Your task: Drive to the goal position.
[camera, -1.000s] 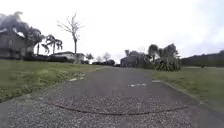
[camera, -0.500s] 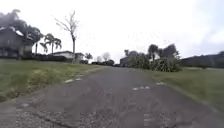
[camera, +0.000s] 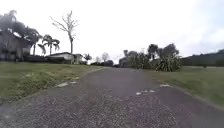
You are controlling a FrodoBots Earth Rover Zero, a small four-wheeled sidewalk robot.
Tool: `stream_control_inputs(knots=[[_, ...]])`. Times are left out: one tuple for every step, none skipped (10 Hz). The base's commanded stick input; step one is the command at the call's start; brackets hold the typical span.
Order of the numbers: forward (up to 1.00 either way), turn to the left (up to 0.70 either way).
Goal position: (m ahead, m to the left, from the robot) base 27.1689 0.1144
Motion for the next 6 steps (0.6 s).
stream_control_inputs(knots=[[0.7, 0.0], [0.7, 0.06], [0.7, 0.24], [0.7, 0.32], [0.7, 0.35], [0.7, 0.35]])
